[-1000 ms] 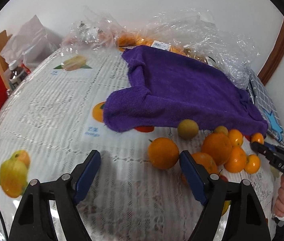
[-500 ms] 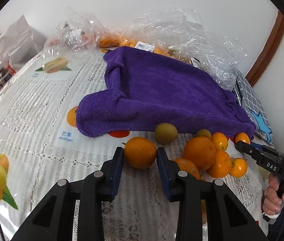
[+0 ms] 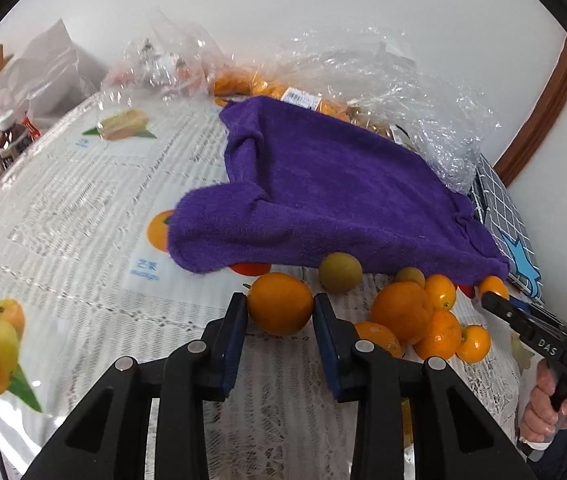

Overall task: Organize fruits
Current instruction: 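Carry the oval orange in the right gripper over the purple towel while the left carries its orange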

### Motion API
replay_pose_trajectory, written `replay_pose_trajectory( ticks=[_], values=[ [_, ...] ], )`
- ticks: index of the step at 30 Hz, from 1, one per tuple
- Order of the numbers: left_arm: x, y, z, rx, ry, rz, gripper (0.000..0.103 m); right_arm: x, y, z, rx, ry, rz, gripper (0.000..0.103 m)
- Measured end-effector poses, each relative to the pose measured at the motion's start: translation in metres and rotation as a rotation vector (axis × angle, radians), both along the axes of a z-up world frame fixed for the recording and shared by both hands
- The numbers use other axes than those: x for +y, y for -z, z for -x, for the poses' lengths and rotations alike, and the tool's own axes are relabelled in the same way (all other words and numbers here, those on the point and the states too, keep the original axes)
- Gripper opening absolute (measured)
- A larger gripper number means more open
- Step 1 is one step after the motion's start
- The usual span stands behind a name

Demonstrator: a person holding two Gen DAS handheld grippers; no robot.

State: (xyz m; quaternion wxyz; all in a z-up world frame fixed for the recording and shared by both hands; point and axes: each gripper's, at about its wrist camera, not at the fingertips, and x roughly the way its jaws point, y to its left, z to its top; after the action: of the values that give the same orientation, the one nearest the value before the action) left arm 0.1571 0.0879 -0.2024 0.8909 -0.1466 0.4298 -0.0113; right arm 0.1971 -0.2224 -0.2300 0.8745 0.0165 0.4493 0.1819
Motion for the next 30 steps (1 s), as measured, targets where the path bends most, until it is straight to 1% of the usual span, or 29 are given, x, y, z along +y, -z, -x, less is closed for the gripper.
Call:
replay_pose_trajectory(
  ticks=[5,7,10,13,16,18,20,23,27,30],
  values=[
    [0.005,-0.017,0.008,-0.027,-0.013,-0.016,0.032,-0.007,-0.017,0.014,-0.025,0.039,-0.017,0.032],
    [0.005,-0.026,0.010,-0.035,-0.013,-0.042,0.032,-0.008,-0.024,0.018,-0.037,0.056,-0.021,0.032],
    [0.006,-0.044,0.011,-0.075,-0.016,-0.099,0.032,-0.008,-0.036,0.022,-0.058,0.088,-0.020,0.032],
    [0.005,-0.062,0.005,-0.116,-0.001,-0.100,0.032,-0.006,-0.048,0.022,-0.077,0.113,-0.022,0.032],
    [0.001,-0.076,-0.010,-0.140,0.011,-0.100,0.032,-0.005,-0.060,0.019,-0.090,0.135,-0.033,0.032],
    [-0.003,-0.082,-0.021,-0.146,0.012,-0.111,0.032,-0.005,-0.066,0.015,-0.101,0.152,-0.034,0.032],
    [-0.005,-0.087,-0.032,-0.154,0.014,-0.106,0.032,-0.005,-0.071,0.010,-0.113,0.165,-0.026,0.032],
    [-0.010,-0.095,-0.050,-0.176,0.001,-0.139,0.032,-0.006,-0.079,0.000,-0.135,0.181,-0.012,0.032],
    [-0.019,-0.096,-0.075,-0.184,0.005,-0.130,0.032,-0.007,-0.086,-0.018,-0.154,0.199,0.005,0.032],
    [-0.023,-0.090,-0.092,-0.185,-0.015,-0.134,0.032,-0.008,-0.086,-0.036,-0.158,0.218,-0.013,0.032]
  ],
)
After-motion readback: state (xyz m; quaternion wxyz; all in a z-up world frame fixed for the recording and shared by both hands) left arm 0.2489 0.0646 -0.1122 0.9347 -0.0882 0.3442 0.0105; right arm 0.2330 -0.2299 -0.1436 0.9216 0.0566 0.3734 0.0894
